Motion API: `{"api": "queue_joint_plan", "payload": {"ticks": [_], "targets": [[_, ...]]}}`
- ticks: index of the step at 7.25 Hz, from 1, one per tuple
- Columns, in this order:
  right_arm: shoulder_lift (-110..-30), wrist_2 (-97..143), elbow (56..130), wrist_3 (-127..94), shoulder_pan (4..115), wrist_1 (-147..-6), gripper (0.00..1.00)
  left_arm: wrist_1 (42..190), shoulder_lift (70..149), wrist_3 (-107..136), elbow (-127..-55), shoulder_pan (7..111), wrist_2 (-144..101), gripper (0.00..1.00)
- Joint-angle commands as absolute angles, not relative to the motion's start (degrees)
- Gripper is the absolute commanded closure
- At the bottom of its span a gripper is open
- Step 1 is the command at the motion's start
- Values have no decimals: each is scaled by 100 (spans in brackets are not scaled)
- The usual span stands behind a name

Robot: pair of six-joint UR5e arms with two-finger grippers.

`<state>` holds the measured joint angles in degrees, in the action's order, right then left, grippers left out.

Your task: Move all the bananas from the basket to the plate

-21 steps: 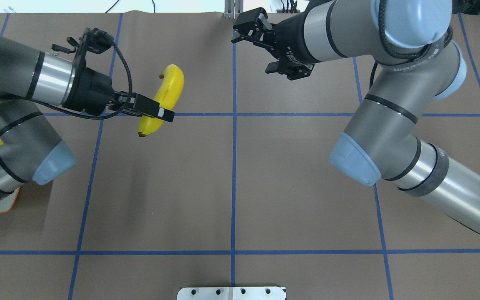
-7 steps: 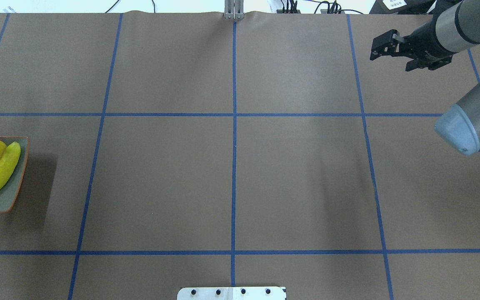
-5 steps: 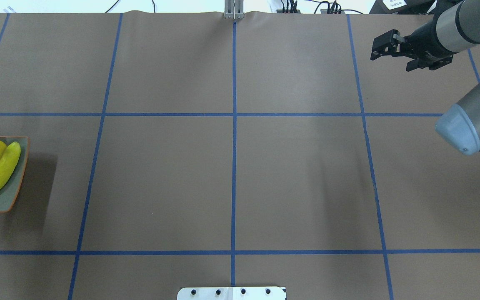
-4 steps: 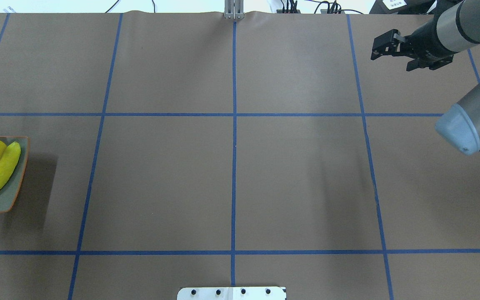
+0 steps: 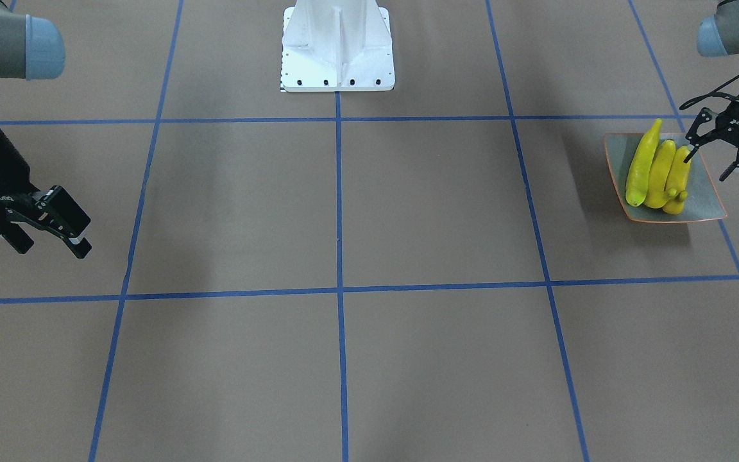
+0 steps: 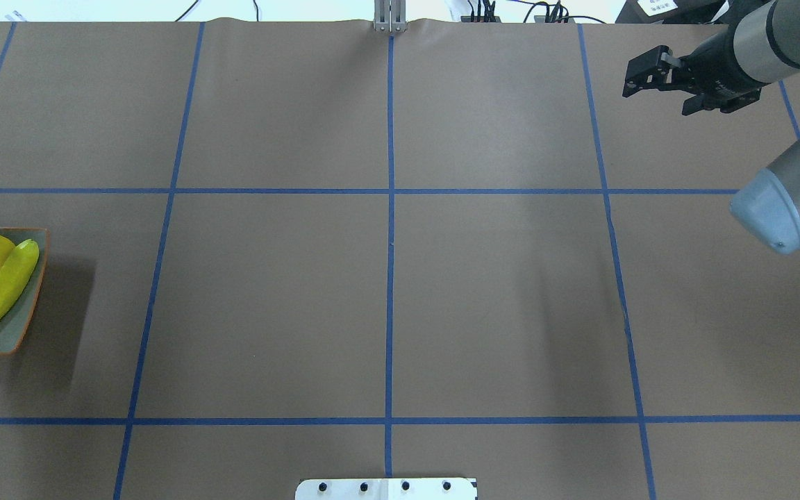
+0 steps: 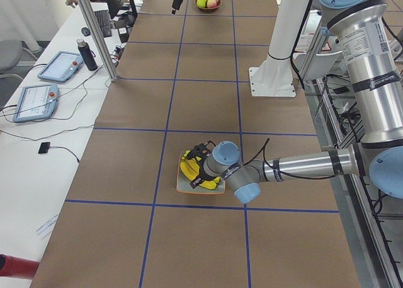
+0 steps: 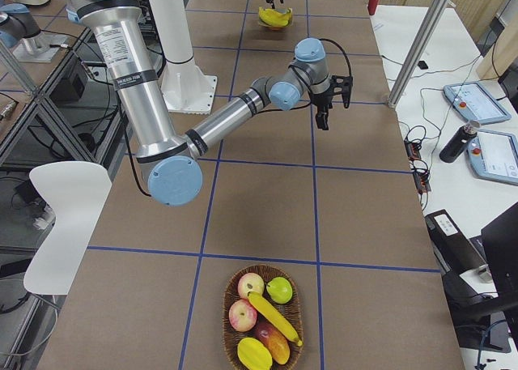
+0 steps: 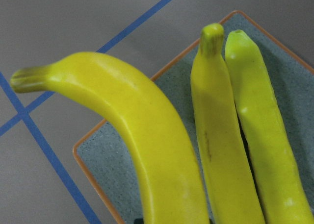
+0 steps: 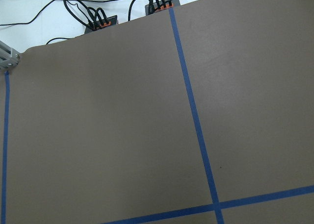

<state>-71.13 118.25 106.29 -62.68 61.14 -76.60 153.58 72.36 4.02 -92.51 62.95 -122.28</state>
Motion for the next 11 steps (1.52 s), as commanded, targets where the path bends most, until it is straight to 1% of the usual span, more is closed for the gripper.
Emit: {"api": "queue_joint_plan", "payload": {"ticks": [1,3,4,5,8,10,11], "targets": [[-7328,12137,10530,-5585,6502,-7673,0,14665,7862,396,-9316,6476,-12740,0],[-7741,12583,10320,-4375,7133,-7699,0,13497,8750,404,-9316,7178,-13566,0],[-8065,12673,10179,-3463,7467,-7691,0,13117,9041,413,-9334,7459,-14031,0],[-8251,12839,9882,-2506,7819,-7690,0,12887,9209,422,-9360,7584,-14262,0],[-8673,12981,8915,-7,8664,-7682,0,12876,9229,422,-9439,7585,-14256,0],[-8667,12955,8011,422,9033,-7647,0,12885,9246,422,-9439,7576,-14203,0],[-8605,12955,7737,170,9157,-7638,1,12885,9272,422,-9448,7585,-14194,0]]}}
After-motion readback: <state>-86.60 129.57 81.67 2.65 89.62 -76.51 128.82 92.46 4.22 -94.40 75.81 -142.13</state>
